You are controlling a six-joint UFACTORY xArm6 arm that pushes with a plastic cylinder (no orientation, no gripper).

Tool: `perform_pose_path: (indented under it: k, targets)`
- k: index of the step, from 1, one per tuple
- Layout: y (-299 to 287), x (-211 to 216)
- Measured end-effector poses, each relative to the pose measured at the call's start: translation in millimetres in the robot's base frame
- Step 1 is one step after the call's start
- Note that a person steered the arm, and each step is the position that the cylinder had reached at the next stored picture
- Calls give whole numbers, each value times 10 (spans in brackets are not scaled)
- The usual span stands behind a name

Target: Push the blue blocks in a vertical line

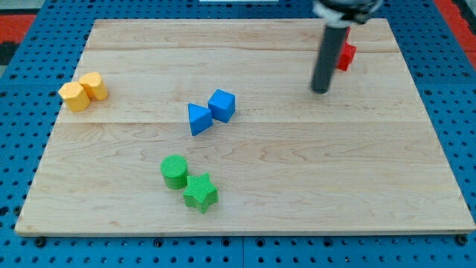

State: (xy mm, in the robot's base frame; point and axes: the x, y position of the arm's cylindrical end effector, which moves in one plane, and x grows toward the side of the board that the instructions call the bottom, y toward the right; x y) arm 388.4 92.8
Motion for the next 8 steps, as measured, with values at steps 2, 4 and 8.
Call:
perform_pose_path:
  k: [2, 4, 8]
  targets:
    - [-1980, -61]
    - [-1050, 278]
    - [828, 173]
